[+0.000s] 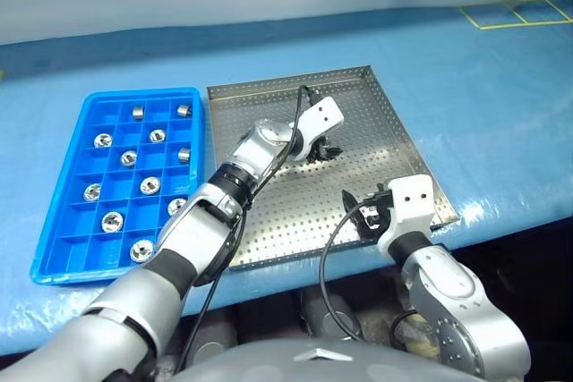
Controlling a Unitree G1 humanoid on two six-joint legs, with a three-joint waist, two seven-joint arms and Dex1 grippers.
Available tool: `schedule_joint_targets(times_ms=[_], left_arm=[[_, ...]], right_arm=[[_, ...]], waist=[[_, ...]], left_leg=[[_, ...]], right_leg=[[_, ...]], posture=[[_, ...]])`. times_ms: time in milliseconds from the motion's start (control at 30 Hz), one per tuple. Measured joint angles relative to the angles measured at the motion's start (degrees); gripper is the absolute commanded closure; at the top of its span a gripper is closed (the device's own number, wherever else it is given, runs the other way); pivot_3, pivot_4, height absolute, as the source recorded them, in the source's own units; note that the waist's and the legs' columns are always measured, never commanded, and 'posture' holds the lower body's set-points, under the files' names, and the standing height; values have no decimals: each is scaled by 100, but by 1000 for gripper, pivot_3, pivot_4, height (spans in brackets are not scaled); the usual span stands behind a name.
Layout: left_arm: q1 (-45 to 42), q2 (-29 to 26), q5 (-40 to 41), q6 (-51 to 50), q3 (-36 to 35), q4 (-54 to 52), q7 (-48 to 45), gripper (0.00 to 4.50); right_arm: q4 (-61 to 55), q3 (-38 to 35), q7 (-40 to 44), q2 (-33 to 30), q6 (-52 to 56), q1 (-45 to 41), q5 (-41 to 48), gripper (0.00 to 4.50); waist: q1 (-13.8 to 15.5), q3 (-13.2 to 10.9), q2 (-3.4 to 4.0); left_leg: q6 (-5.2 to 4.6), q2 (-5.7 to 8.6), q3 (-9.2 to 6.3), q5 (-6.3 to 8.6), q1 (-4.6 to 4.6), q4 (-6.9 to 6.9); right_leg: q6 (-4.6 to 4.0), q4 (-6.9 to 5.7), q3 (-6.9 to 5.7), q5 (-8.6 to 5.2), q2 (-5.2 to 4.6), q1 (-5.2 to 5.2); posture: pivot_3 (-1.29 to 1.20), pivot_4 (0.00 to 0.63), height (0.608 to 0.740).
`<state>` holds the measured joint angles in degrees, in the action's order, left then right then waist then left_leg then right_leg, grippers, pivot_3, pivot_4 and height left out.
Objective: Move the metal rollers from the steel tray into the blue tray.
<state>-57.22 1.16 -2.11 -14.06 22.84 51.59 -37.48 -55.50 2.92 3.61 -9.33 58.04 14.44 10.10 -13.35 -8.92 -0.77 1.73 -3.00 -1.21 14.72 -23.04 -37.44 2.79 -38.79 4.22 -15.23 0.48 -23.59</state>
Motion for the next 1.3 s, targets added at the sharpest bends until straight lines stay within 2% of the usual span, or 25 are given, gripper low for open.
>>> schedule_joint_targets(times_ms=[433,533,600,633,867,1033,1133,1300], left_arm=[[-9,-71,-364,31,-198,290,267,1370],[4,-126,-394,-57,-232,288,275,1962],[37,-169,-401,-92,-256,267,250,2601],[43,-180,-403,-134,-281,234,238,2742],[253,-298,-382,-387,-424,-172,125,2740],[682,-355,61,-864,-862,-1354,-9,2740],[1050,-435,340,-1218,-1133,-2481,9,2740],[1799,-893,699,-1696,-1571,-4049,159,2740]], right_arm=[[-8,5,-17,62,-16,-29,15,902],[6,13,-8,78,-23,-87,32,854],[34,17,1,80,-23,-135,48,854],[59,18,9,80,-23,-185,53,854],[140,57,25,67,-24,-376,114,854],[322,244,27,5,-25,-454,129,854],[443,502,96,-148,-93,-544,115,854],[646,875,198,-363,-412,-650,-2,854]], waist=[[-63,0,0],[-51,0,0],[-46,0,0],[-41,0,0],[18,0,1],[36,0,1],[48,2,3],[122,2,5]], left_leg=[[0,0,-1,0,-1,0],[0,1,-1,0,-1,0],[0,1,-1,0,0,0],[0,1,-2,0,0,-1],[0,1,-3,0,-1,-3],[1,1,-5,-1,-6,-5],[1,-1,-6,-1,-2,-7],[3,-3,-6,-3,13,-10]], right_leg=[[3,-3,0,0,-1,-1],[3,-3,0,0,-1,0],[3,-4,0,0,-1,0],[3,-5,0,0,-1,0],[3,-9,0,1,-1,0],[3,-11,0,1,-4,-2],[3,-16,1,1,-2,0],[4,-28,4,1,2,5]], posture=[[-281,150,740],[-265,150,740],[-261,150,740],[-252,150,740],[-237,150,740],[-214,150,740],[-192,150,740],[-129,150,740]])
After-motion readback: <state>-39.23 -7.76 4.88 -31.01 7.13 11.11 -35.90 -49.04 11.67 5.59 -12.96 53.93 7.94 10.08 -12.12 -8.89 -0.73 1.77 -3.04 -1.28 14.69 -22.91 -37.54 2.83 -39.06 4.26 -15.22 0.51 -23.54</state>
